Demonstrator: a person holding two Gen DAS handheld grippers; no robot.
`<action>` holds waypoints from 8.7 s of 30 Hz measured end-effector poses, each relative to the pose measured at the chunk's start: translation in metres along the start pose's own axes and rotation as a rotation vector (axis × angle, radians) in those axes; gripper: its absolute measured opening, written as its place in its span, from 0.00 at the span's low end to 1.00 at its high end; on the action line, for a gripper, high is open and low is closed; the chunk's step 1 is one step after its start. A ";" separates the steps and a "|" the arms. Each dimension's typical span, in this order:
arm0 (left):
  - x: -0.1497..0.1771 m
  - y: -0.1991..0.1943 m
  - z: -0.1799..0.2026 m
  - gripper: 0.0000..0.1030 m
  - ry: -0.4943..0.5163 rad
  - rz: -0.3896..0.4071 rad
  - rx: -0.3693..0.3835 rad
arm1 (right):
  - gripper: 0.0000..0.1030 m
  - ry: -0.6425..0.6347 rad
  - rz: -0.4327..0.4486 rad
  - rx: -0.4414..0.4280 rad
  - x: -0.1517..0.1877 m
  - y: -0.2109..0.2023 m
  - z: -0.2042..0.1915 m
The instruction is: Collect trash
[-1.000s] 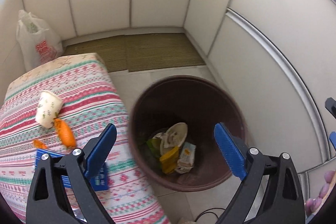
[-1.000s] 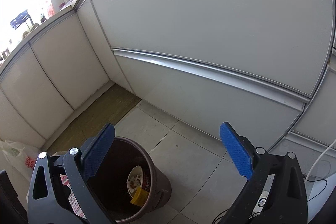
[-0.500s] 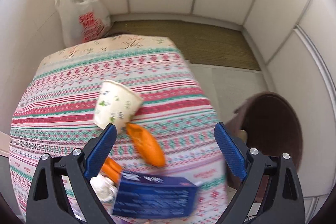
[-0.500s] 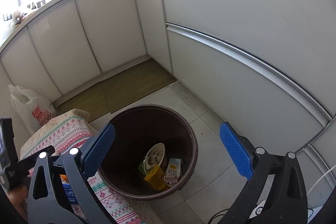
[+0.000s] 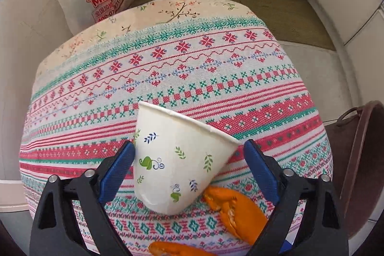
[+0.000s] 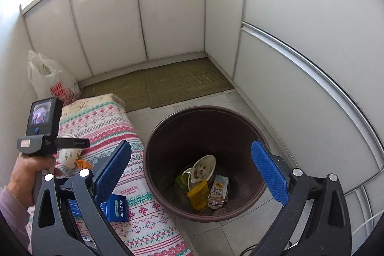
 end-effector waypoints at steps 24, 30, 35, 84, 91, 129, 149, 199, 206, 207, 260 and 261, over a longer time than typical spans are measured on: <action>0.101 -0.095 -0.135 0.26 -0.170 0.133 0.148 | 0.93 -0.422 -0.163 -0.286 0.039 0.014 -0.140; 0.159 -0.141 -0.162 0.26 -0.230 0.151 0.267 | 0.93 -0.896 -0.084 -0.326 0.080 0.010 -0.193; 0.218 -0.162 -0.181 0.26 -0.299 0.212 0.325 | 0.93 -0.958 -0.107 -0.356 0.089 0.026 -0.208; 0.222 -0.132 -0.173 0.27 -0.335 0.164 0.397 | 0.78 -0.757 -0.103 -0.471 0.051 0.036 -0.192; 0.223 -0.128 -0.183 0.27 -0.346 0.151 0.400 | 0.76 -0.694 -0.179 -0.485 0.062 0.069 -0.215; 0.218 -0.145 -0.151 0.27 -0.314 0.232 0.419 | 0.36 -0.198 0.316 -0.273 -0.054 -0.051 -0.063; 0.209 -0.157 -0.086 0.27 -0.204 0.357 0.424 | 0.79 0.164 0.405 0.108 -0.022 -0.010 0.051; 0.126 -0.212 0.253 0.71 0.242 0.446 0.469 | 0.94 0.530 0.249 0.313 0.017 -0.026 0.241; 0.126 -0.202 0.231 0.81 0.216 0.427 0.404 | 0.94 0.489 0.204 0.295 0.019 -0.022 0.228; 0.125 -0.198 0.227 0.81 0.211 0.418 0.384 | 0.94 0.479 0.194 0.290 0.018 -0.020 0.225; 0.128 -0.136 -0.055 0.12 -0.190 0.285 0.197 | 0.93 -0.138 0.049 0.043 -0.007 0.007 0.020; 0.139 -0.150 -0.075 0.12 -0.207 0.309 0.205 | 0.93 -0.171 0.036 0.024 -0.005 0.009 0.006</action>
Point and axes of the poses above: each gripper's, at about its wrist camera, not at the fingertips, and y roughly the way its jaws point, z to its right, x to its underside, the point moved 3 cm from there along y, roughly the way its jaws point, and after that the axes turned 4 degrees about -y, right-handed, at the moved point
